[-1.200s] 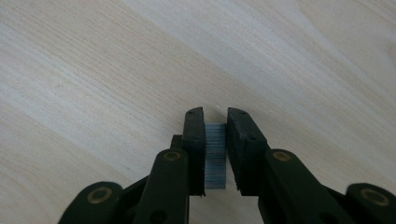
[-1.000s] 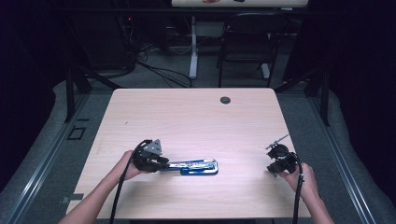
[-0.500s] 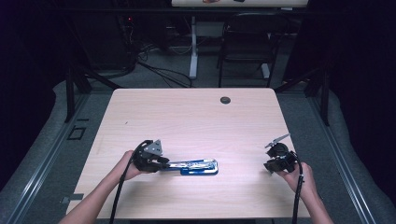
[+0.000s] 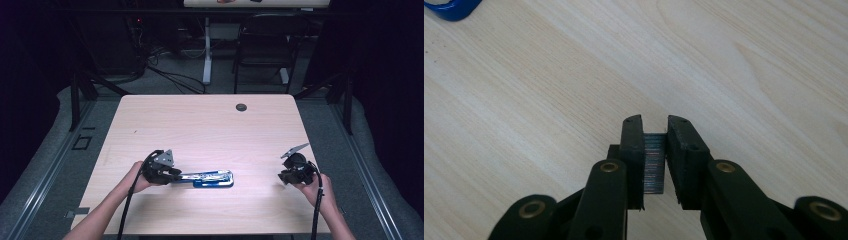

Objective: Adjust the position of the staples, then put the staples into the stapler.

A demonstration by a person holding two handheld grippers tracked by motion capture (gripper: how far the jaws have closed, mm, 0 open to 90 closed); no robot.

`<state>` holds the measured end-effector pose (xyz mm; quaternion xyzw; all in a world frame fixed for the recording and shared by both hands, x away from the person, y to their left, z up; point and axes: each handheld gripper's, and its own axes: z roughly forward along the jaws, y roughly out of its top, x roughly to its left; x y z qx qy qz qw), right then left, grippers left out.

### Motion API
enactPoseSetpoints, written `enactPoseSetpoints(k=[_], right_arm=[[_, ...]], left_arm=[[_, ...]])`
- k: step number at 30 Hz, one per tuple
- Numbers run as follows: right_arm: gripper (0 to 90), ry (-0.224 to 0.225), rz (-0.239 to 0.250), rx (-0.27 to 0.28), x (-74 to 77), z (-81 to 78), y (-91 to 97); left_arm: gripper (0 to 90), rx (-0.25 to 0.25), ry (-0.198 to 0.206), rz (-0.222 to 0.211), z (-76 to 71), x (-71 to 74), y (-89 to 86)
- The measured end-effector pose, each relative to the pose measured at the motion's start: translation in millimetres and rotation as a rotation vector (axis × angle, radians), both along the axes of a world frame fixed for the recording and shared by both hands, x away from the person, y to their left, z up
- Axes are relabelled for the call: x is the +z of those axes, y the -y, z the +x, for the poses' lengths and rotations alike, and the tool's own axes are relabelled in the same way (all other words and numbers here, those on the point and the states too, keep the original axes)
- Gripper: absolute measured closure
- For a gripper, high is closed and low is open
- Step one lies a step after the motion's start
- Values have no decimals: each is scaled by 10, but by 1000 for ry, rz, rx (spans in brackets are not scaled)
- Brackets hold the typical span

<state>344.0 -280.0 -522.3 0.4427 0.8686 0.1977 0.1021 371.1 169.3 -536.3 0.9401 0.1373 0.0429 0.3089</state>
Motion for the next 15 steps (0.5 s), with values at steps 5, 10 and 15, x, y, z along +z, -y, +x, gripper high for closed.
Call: enactPoseSetpoints(k=[5, 10, 15], right_arm=[[784, -10, -6, 26, -3, -7, -48], [784, 7, 1, 36, 8, -16, -69], [785, 1, 11, 59, 28, -41, -125]], left_arm=[[749, 0, -1, 0, 1, -1, 0], [749, 3, -4, -1, 2, -2, -3], [749, -1, -2, 0, 0, -1, 2]])
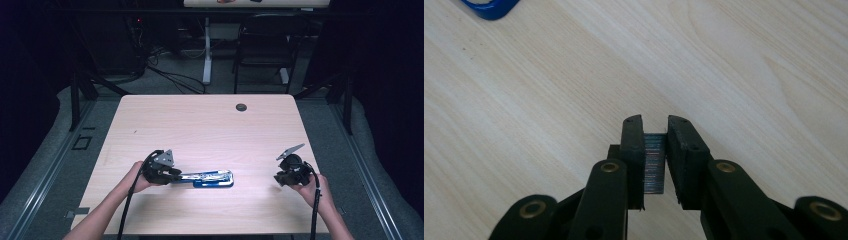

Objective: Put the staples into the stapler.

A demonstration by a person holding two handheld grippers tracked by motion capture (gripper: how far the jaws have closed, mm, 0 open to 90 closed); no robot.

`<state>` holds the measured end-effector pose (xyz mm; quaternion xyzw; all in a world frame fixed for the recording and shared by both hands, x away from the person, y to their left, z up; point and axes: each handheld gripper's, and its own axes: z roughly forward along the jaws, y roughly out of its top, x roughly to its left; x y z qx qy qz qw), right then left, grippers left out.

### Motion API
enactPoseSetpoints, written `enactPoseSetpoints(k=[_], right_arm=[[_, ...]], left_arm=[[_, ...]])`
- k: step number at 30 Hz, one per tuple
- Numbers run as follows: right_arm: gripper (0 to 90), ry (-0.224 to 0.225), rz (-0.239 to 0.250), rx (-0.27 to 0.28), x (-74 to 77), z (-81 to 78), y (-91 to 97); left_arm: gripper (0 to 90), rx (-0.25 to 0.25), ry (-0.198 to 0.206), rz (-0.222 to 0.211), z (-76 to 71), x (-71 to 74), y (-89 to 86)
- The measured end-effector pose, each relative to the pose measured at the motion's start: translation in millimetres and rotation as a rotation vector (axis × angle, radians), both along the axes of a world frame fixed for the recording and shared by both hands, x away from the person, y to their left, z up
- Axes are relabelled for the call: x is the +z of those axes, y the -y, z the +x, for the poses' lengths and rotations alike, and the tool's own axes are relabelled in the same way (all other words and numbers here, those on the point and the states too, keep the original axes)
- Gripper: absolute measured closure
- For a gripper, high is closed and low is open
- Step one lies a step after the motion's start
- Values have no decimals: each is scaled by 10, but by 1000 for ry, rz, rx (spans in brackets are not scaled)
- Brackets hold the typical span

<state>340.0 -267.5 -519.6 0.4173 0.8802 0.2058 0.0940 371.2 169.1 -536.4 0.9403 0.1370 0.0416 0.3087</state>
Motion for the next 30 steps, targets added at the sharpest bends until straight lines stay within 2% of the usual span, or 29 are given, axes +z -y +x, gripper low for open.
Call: enactPoseSetpoints(k=[4, 5, 9, 10, 12, 15, 18, 24, 25, 27, 30], right_arm=[[785, -3, -7, 25, 27, 1, -21], [785, 0, 19, 15, 11, -3, -41], [785, -7, 8, 35, 7, 21, -63], [785, -1, 31, 38, 5, 34, -97], [785, -5, 12, 56, 26, 49, -127], [785, -8, 29, 70, 13, 52, -180], [785, -9, 17, 84, 32, 66, -216], [785, 1, 36, 83, 55, 154, -294], [785, -6, 42, 91, 56, 168, -308], [785, -3, 38, 97, 55, 193, -347], [785, -7, 36, 112, 46, 245, -408]], left_arm=[[749, 5, 1, 11, 4, 6, -6], [749, 9, -5, 4, 6, 2, -6], [749, 9, -8, -8, 6, -7, -12], [749, 9, -6, -8, 5, -8, -16], [749, 11, -6, -9, 2, -8, -10], [749, 11, -2, 4, 1, 2, -3], [749, 12, -5, -1, 1, -2, 4], [749, 5, -9, 10, 18, 8, 12], [749, -1, -13, -4, 25, -2, 14], [749, 0, -8, 13, 21, 10, 19], [750, -5, -10, 0, 24, 4, 19]])
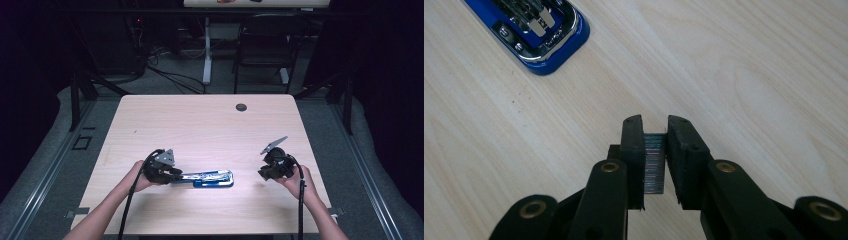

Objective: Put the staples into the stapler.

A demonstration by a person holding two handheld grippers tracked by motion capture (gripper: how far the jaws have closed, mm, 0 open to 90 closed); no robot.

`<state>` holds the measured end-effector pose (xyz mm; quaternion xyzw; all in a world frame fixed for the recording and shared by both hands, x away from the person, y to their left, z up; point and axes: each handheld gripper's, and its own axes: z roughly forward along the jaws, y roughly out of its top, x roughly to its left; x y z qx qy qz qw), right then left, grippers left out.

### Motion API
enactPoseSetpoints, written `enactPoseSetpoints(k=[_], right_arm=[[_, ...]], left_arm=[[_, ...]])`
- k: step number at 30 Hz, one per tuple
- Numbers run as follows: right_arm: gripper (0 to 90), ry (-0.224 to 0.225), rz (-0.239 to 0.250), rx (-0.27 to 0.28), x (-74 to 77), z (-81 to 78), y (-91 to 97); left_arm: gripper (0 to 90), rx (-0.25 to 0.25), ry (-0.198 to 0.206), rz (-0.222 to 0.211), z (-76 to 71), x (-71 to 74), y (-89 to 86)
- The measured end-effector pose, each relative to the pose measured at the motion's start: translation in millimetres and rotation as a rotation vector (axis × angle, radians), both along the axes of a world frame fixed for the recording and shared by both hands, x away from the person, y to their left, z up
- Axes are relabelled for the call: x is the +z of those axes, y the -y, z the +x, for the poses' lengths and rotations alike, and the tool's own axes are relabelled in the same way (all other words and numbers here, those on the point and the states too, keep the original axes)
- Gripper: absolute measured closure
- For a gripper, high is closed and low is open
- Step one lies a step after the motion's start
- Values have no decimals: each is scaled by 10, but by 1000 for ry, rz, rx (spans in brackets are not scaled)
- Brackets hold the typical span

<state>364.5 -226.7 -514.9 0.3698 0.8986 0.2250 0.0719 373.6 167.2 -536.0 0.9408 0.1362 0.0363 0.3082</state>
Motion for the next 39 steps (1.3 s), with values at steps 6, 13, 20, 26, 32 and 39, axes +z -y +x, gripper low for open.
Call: enactPoseSetpoints(k=[6, 13, 20, 26, 32, 39], right_arm=[[786, -8, 5, 35, -43, 114, -114], [786, -3, 2, 85, -41, 190, -228], [786, 15, 8, 146, -20, 243, -345], [785, 26, 16, 168, -8, 260, -414], [786, 37, 19, 187, 24, 285, -484], [786, 55, 33, 211, 52, 317, -581]], left_arm=[[749, -8, -6, 1, 13, 2, -1], [750, -11, -4, 1, 13, 1, 3], [749, -9, -15, -10, 23, -5, -2], [750, -11, -14, -11, 27, -7, 4], [749, -11, -14, -11, 27, -7, 5], [749, -9, -11, -10, 28, -8, 3]])
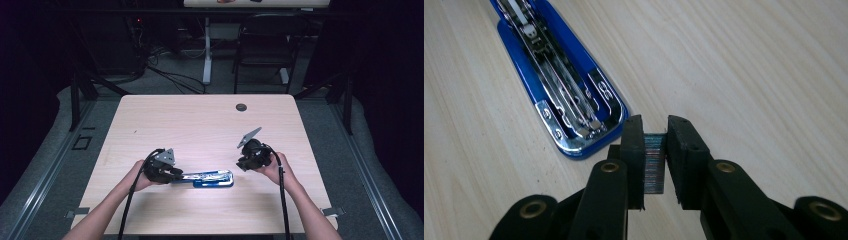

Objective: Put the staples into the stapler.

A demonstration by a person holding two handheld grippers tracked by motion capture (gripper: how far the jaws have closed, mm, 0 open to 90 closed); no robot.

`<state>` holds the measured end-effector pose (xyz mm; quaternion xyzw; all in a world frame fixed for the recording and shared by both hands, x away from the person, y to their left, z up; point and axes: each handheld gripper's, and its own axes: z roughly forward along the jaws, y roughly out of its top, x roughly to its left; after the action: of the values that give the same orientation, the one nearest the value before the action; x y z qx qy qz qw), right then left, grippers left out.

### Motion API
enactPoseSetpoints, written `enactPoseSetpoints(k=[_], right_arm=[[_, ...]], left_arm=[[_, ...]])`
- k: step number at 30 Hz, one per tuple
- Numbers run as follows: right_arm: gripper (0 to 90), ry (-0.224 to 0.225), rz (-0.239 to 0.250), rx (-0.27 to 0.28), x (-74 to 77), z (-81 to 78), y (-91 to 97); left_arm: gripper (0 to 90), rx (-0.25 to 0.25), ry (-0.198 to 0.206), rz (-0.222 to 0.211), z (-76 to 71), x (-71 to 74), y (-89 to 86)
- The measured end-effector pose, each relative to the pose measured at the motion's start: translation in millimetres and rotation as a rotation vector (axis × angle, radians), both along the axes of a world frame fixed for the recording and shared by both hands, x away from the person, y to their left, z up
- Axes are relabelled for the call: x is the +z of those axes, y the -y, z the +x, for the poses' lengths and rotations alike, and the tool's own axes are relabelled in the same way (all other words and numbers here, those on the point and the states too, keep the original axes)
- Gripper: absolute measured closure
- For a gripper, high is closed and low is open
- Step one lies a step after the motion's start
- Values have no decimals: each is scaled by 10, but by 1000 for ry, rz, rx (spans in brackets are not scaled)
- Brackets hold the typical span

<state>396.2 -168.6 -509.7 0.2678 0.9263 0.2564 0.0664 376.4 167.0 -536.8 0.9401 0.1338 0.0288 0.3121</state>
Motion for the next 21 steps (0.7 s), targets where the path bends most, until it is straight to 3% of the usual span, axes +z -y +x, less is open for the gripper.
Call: enactPoseSetpoints(k=[8, 16, 21], right_arm=[[786, 39, 39, 47, 51, 9, -147], [786, 47, 39, 88, 87, 7, -234], [787, 43, 73, 128, 117, -19, -330]], left_arm=[[749, -1, -3, -4, -1, -1, 2], [749, 1, -2, -2, -1, 0, 2], [748, -5, 0, 0, 0, 1, 2]])
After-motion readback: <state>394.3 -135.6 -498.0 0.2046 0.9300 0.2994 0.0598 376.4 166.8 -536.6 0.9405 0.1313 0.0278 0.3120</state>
